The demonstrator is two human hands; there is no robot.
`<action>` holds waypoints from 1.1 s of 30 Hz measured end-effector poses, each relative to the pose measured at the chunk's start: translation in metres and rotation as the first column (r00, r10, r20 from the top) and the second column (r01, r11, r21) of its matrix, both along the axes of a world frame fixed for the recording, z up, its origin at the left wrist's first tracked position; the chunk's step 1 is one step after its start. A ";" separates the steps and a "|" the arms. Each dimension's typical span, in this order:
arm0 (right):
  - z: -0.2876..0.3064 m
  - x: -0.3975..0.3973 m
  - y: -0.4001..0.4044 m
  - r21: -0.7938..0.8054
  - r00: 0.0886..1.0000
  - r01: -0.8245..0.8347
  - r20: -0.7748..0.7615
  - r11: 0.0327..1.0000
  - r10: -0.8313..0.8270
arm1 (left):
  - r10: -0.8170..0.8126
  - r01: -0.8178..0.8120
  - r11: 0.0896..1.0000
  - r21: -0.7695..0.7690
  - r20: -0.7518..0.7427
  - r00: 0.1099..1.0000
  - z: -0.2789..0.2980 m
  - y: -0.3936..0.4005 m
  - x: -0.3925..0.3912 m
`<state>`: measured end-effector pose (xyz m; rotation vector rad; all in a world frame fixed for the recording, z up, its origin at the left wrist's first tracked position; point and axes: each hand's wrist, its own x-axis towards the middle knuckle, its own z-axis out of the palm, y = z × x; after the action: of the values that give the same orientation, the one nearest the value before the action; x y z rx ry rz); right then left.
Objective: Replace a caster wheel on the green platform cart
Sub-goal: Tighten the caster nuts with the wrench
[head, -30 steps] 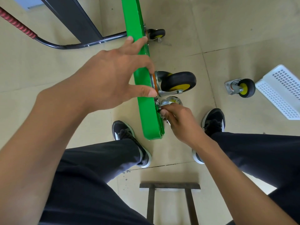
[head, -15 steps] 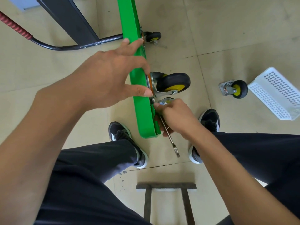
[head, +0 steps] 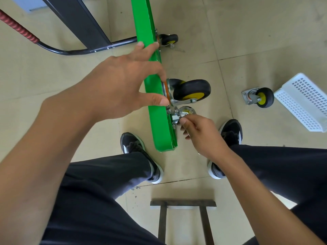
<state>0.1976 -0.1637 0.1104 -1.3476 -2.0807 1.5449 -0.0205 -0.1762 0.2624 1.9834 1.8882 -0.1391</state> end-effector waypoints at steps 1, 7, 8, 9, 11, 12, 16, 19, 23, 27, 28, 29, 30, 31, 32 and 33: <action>-0.004 -0.001 -0.001 0.046 1.000 -0.029 -0.001 0.999 0.029 | -0.001 0.001 1.000 0.004 0.003 1.000 0.000 0.000 0.000; -0.023 -0.010 0.000 0.138 0.994 -0.098 -0.038 0.986 0.104 | -0.008 0.008 1.000 0.015 0.010 1.000 -0.002 0.001 -0.002; -0.026 -0.012 0.000 0.154 0.993 -0.102 -0.041 0.983 0.110 | -0.007 0.007 1.000 0.015 0.006 1.000 -0.002 0.000 -0.002; -0.028 -0.013 0.000 0.168 0.993 -0.104 -0.045 0.980 0.113 | -0.006 0.006 1.000 0.014 0.002 1.000 -0.002 0.000 -0.002; -0.031 -0.017 0.000 0.171 0.993 -0.095 -0.059 0.981 0.106 | -0.003 0.003 1.000 0.013 -0.006 1.000 -0.002 0.000 -0.001; -0.030 -0.018 0.000 0.170 0.993 -0.090 -0.064 0.981 0.102 | -0.003 0.003 1.000 0.015 -0.004 1.000 -0.002 0.000 -0.001; -0.027 -0.021 -0.001 0.186 0.995 -0.081 -0.048 0.979 0.091 | -0.004 0.004 1.000 0.017 0.002 1.000 -0.002 0.000 -0.001; -0.025 -0.022 -0.003 0.148 0.999 -0.031 -0.009 0.988 0.033 | 0.001 -0.001 1.000 0.008 0.002 1.000 -0.002 0.001 -0.001; -0.003 -0.025 -0.007 0.041 0.997 0.023 0.075 0.999 -0.026 | 0.010 -0.010 1.000 0.000 0.009 1.000 0.000 0.001 0.001; 0.031 -0.030 0.003 -0.407 0.993 0.115 0.030 0.906 -0.112 | 0.006 -0.006 1.000 0.003 0.003 1.000 -0.001 0.001 0.000; 0.037 -0.030 0.007 -0.465 0.994 0.106 0.028 0.879 -0.105 | 0.003 -0.003 1.000 0.004 0.003 1.000 -0.001 0.001 0.000; 0.040 -0.030 0.011 -0.494 0.996 0.091 0.028 0.865 -0.088 | 0.001 -0.001 1.000 0.006 0.004 1.000 -0.001 0.001 0.000; 0.042 -0.030 0.013 -0.506 0.997 0.079 0.032 0.859 -0.074 | 0.000 0.000 1.000 0.007 0.005 1.000 -0.001 0.001 -0.001; 0.043 -0.031 0.014 -0.509 0.997 0.072 0.038 0.858 -0.061 | 0.000 0.000 1.000 0.007 0.005 1.000 -0.001 0.001 -0.001; 0.043 -0.031 0.015 -0.507 0.998 0.066 0.045 0.860 -0.050 | 0.001 -0.001 1.000 0.007 0.005 1.000 -0.001 0.000 -0.001; 0.043 -0.031 0.014 -0.503 0.998 0.057 0.049 0.862 -0.037 | 0.001 -0.001 1.000 0.006 0.003 1.000 -0.002 0.000 -0.001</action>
<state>0.1671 -0.1493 0.1535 -1.5797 -1.7019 2.1580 -0.0215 -0.1761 0.2607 1.9854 1.8895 -0.1301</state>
